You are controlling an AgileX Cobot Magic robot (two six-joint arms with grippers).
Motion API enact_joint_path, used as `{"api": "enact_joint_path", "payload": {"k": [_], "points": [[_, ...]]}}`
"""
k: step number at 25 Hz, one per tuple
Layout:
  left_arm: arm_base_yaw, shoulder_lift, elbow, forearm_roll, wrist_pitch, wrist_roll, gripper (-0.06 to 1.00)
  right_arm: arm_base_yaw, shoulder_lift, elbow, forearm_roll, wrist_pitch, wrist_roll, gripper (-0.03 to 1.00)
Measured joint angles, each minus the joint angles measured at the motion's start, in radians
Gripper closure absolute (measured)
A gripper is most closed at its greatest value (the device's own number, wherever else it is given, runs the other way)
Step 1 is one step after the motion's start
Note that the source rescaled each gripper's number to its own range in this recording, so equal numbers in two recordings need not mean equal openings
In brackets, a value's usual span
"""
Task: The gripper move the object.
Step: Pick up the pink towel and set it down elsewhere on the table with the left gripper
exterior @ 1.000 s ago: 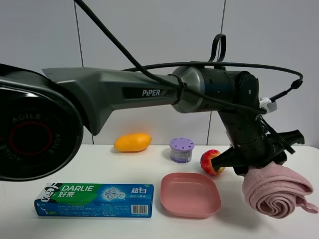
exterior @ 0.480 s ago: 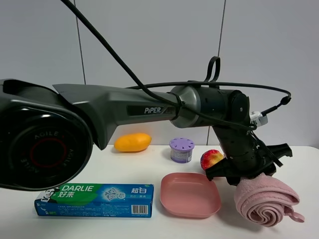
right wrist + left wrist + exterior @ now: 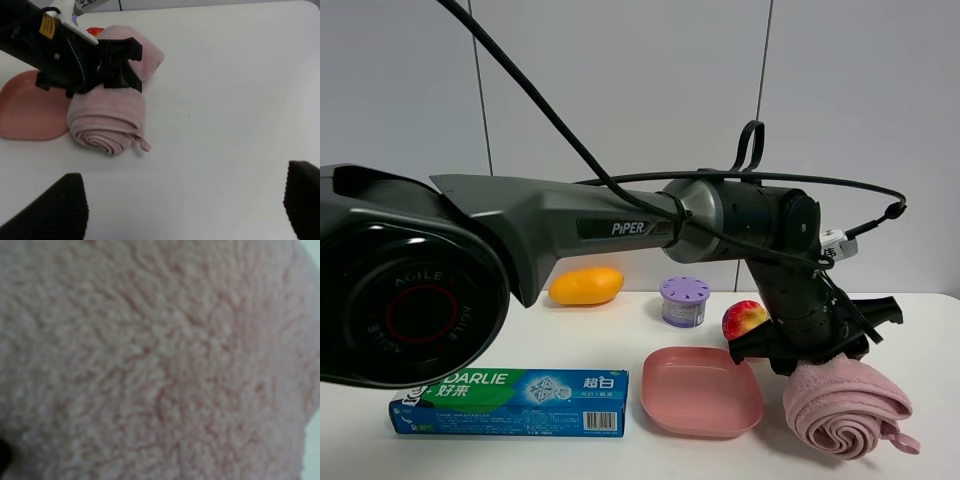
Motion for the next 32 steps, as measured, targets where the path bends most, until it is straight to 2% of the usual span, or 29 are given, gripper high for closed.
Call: {"api": "enact_joint_path", "payload": {"k": [1, 5, 11, 16, 21, 32], "points": [[0.0, 0.0, 0.0, 0.0, 0.0, 0.001, 0.92, 0.0, 0.0, 0.0, 0.0, 0.0, 0.0, -0.03], [0.0, 0.0, 0.0, 0.0, 0.0, 0.003, 0.67, 0.0, 0.0, 0.0, 0.0, 0.0, 0.0, -0.03], [0.0, 0.0, 0.0, 0.0, -0.011, 0.003, 0.48, 0.0, 0.0, 0.0, 0.0, 0.0, 0.0, -0.03], [0.0, 0.0, 0.0, 0.0, -0.026, 0.003, 0.44, 0.0, 0.0, 0.0, 0.0, 0.0, 0.0, -0.03], [0.0, -0.005, 0.0, 0.0, -0.014, 0.023, 0.33, 0.0, 0.0, 0.0, 0.0, 0.0, 0.0, -0.03], [0.0, -0.135, 0.0, -0.001, 0.088, 0.099, 0.31, 0.0, 0.0, 0.0, 0.0, 0.0, 0.0, -0.03]]}}
